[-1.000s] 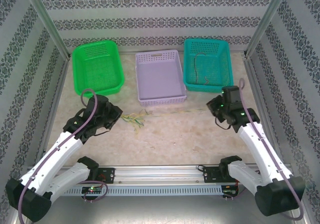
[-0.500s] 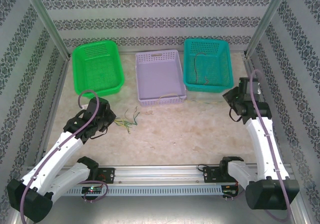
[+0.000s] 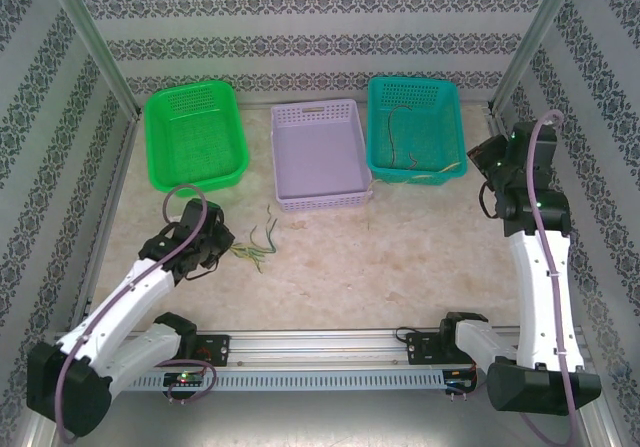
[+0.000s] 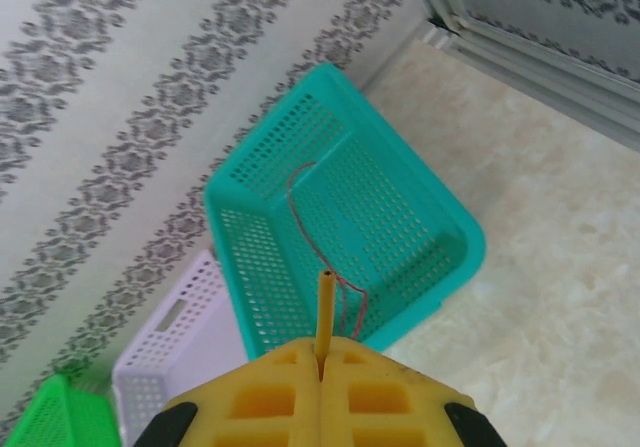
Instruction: Untangle the cables
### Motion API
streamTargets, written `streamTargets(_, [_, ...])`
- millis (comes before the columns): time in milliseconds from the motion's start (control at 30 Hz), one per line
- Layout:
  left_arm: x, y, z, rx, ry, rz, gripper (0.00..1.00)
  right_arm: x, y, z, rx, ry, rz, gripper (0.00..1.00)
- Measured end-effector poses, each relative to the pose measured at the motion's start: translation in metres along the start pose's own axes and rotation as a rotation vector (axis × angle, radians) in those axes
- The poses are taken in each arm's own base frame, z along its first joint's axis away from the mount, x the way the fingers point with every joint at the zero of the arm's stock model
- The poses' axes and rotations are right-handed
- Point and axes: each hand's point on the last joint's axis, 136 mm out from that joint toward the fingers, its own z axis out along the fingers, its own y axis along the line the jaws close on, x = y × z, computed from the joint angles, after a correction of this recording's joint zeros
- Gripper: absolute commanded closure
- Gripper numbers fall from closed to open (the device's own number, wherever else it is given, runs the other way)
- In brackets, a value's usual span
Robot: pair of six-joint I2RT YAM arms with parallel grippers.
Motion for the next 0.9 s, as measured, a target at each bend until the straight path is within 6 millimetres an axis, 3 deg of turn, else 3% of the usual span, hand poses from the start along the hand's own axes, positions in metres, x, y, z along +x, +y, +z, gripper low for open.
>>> streamTargets(67, [0.008, 0.008, 0.017, -0.021, 0.048, -0.025, 0.54, -0.007, 0.019, -0.010, -0.058, -0.015, -0.011, 1.00])
streamTargets(167, [0.017, 0.012, 0.034, -0.046, 0.108, -0.055, 0.44, -0.017, 0.045, -0.025, -0.145, -0.041, -0.021, 1.00])
streamTargets(300, [0.015, -0.001, 0.035, -0.020, 0.134, -0.061, 0.34, -0.023, 0.070, -0.037, -0.244, -0.062, -0.029, 1.00])
streamTargets(433, [-0.005, -0.043, 0.014, 0.072, 0.092, -0.059, 0.25, -0.023, 0.096, -0.038, -0.344, -0.061, -0.042, 1.00])
streamTargets(667, [-0.047, -0.107, -0.053, 0.222, -0.020, -0.078, 0.19, -0.014, 0.133, -0.028, -0.463, -0.048, -0.073, 1.00])
streamTargets(767, [-0.054, -0.116, -0.069, 0.223, -0.033, -0.087, 0.21, -0.009, 0.141, -0.023, -0.482, -0.039, -0.079, 1.00])
streamTargets(900, [-0.048, -0.104, -0.062, 0.155, -0.002, -0.111, 0.20, -0.004, 0.144, -0.018, -0.490, -0.029, -0.083, 1.00])
